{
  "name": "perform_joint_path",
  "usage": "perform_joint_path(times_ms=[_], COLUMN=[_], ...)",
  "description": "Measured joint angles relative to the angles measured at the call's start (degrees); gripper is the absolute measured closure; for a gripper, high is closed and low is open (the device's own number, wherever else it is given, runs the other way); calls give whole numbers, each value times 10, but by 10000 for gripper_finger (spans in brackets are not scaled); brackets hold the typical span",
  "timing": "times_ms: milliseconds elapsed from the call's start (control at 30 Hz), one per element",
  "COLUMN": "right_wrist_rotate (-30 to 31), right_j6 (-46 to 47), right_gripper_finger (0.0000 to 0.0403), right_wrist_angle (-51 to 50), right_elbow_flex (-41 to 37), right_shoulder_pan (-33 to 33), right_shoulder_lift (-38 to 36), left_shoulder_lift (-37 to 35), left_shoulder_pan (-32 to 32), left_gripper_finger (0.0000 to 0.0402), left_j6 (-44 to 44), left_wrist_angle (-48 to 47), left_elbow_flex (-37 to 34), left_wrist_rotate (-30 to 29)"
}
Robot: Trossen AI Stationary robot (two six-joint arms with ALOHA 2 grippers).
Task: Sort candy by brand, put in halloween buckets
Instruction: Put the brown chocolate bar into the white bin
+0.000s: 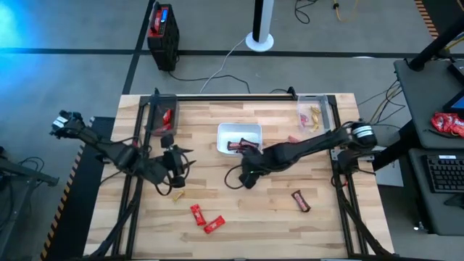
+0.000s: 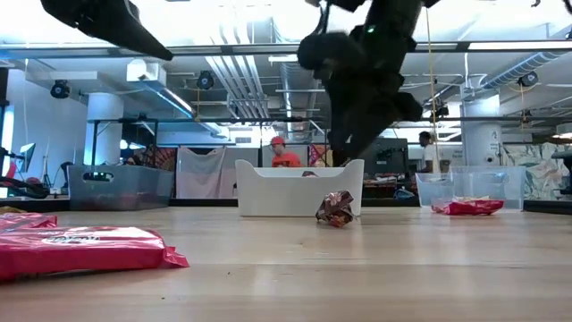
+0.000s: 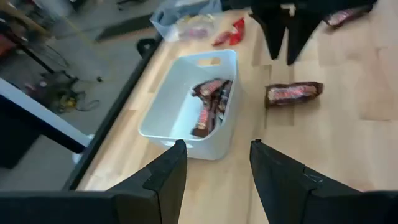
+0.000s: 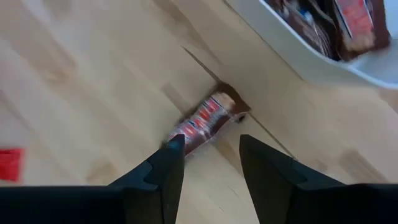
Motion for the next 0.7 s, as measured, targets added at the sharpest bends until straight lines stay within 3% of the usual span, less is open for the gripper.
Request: perform_joint_path(times_ms=[233,433,700], right_wrist_rotate=[-23,-35,-41], right_j6=[25,56,69], right_gripper_finger=[231,202,222], right_wrist_angle=[-79,-80,-69], right_elbow_flex=[91,102,99], right_shoulder_pan=[11,15,15], right_shoulder_lift=[90,123,148], left_shoulder_lift=[1,1,3], left_shoulder_pan=[-15,-15,-15], left_gripper_finger=[242,242,242], left_j6=[-13,-14,-44], left_wrist_angle=[-2,-2,-2], left_elbow_flex=[-1,-16,-39], left_wrist_rotate=[-16,-17,-17])
